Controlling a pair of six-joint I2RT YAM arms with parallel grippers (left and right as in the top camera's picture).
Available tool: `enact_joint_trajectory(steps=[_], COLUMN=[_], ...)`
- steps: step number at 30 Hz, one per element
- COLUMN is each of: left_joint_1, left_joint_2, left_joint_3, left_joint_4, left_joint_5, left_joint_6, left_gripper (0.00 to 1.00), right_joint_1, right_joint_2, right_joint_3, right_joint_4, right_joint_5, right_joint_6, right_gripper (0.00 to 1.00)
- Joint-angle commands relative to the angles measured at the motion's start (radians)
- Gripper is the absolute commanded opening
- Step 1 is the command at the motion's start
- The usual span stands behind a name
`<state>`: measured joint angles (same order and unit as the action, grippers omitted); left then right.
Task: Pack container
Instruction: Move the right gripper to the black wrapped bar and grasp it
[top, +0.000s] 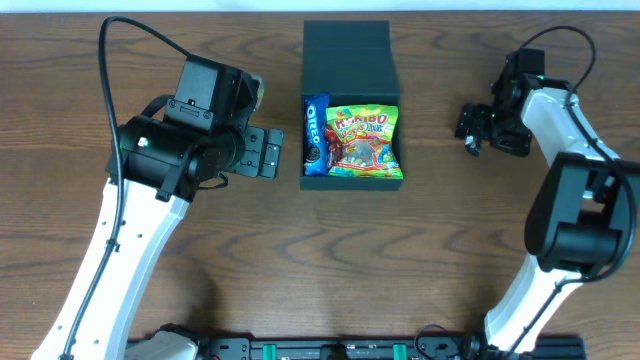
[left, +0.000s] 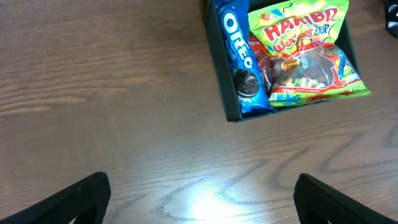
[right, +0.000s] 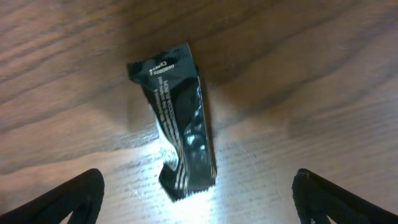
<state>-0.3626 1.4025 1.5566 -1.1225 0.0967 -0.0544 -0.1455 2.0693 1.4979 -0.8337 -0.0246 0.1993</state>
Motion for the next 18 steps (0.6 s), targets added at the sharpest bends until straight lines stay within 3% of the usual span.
enact_joint_trajectory(steps=[1, 10, 18], left_joint_1=[-0.001, -0.001, -0.001], left_joint_2=[0.003, 0.003, 0.003], left_joint_3=[0.011, 0.011, 0.011], left_joint_4=[-0.006, -0.007, -0.007], left_joint_5=[-0.018, -0.018, -0.018], left_joint_6=[0.01, 0.01, 0.01], left_gripper=[0.95, 0.95, 0.95], right_joint_1=[0.008, 0.009, 0.009], right_joint_2=[0.031, 0.069, 0.069], right_joint_3=[0.027, 0.026, 0.026], right_joint_4=[0.002, 0.01, 0.015], right_joint_5=[-0.003, -0.002, -0.002], right_joint_6=[-0.014, -0.014, -0.014], right_gripper=[0.95, 0.92, 0.67])
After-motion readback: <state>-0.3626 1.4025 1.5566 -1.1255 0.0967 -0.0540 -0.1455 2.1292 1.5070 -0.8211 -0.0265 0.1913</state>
